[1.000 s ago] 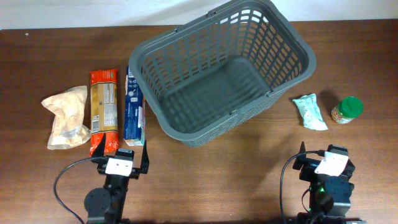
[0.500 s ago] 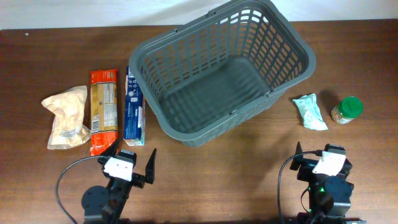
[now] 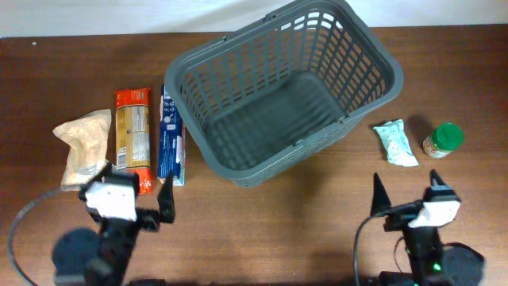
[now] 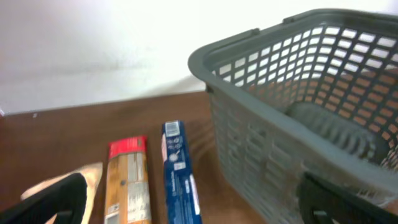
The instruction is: Pack container
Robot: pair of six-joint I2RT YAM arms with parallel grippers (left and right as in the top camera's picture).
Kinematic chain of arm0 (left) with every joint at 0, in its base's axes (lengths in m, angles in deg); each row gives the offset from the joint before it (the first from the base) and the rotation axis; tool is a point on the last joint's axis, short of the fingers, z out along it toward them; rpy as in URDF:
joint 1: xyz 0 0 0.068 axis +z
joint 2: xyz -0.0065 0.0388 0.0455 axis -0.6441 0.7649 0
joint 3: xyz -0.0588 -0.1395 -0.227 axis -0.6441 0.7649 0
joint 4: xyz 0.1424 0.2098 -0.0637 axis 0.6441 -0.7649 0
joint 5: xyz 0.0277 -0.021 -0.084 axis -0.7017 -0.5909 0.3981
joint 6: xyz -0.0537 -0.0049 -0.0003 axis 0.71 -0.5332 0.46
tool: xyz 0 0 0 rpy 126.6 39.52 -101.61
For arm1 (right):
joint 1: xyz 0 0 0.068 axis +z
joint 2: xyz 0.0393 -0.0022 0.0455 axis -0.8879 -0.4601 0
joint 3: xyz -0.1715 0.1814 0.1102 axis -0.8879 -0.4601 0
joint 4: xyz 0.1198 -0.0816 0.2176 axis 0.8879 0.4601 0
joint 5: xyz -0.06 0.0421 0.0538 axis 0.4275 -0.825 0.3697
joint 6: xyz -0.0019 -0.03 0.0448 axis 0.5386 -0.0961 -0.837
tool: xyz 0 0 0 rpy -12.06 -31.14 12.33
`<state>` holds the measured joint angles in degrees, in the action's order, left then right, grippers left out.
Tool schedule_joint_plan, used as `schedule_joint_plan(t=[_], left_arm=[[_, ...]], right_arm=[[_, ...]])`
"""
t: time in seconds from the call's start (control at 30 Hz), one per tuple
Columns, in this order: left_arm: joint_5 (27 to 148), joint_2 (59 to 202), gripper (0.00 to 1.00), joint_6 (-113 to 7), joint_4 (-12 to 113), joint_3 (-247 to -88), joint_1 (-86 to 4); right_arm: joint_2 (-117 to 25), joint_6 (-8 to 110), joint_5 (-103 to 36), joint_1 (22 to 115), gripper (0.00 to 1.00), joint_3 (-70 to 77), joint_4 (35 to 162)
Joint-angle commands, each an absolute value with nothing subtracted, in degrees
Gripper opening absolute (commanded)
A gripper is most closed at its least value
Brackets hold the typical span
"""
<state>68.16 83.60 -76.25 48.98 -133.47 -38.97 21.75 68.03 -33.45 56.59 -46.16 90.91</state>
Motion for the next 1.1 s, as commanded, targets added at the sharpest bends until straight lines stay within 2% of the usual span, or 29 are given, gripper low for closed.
schedule_joint_plan(t=[0.0,0.2,0.33,0.43,0.63,0.8,0.97,1.0,1.03,1.07], left_arm=[[66.58,94.81,0.99,-76.75,45.79,-143.72,-38.93],[68.03,111.53,0.99,-76.75,35.89,-164.31,-38.93],[69.69,117.11,0.99,-76.73,32.59,-174.93,-38.93],[73.03,117.41,0.99,-76.05,34.01,-177.84,-38.93],[76.83,117.55,0.99,-76.05,35.23,-182.43,-38.93],[77.05,120.47,0.99,-75.83,29.22,-185.44,-38.93],[81.9,121.85,1.0,-75.88,24.41,-186.78,-38.93],[81.75,121.85,0.89,-75.88,25.09,-186.78,-38.93],[81.58,121.85,0.63,-75.86,25.86,-186.78,-38.93],[81.58,122.07,0.46,-75.86,26.34,-186.78,-38.93]], right_arm=[[14.43,67.6,-35.44,56.19,0.99,-34.12,97.46],[-9.68,67.64,-35.46,56.19,0.99,-4.92,120.96],[-24.23,67.62,-35.68,56.19,0.99,16.19,131.47],[-30.92,67.44,-38.92,56.22,0.99,27.21,136.06],[-38.29,64.43,-43.29,56.19,0.99,36.89,136.89],[-44.39,59.44,-43.31,56.19,0.82,41.24,139.1],[-51.27,58.5,-43.31,56.19,0.71,45.22,142.03],[-52.54,58.53,-43.31,56.22,0.69,45.87,142.51],[-53.87,58.5,-43.31,56.22,0.66,46.55,142.99],[-55.16,58.53,-43.31,56.22,0.63,47.14,143.28]])
